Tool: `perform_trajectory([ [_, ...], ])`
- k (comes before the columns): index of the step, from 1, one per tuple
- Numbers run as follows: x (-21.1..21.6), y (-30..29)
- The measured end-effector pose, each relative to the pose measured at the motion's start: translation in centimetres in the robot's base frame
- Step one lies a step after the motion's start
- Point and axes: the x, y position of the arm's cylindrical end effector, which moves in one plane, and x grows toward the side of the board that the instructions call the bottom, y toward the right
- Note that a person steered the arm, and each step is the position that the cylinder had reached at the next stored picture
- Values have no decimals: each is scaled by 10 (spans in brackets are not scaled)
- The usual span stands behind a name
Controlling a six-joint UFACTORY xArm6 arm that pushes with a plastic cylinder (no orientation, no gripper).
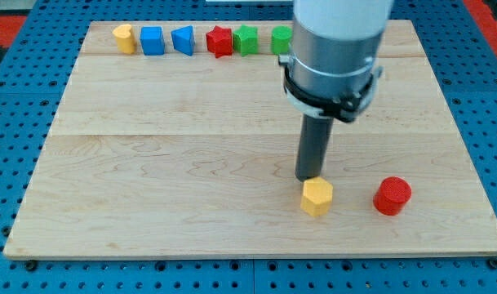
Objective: Move the green circle to the bottom center of the board
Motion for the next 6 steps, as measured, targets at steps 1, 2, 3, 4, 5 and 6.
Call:
perform_trajectory([
  [1, -28, -7],
  [2, -113, 12],
  [3, -177, 36],
  [4, -246, 65],
  [5, -304, 43],
  [6, -331, -18],
])
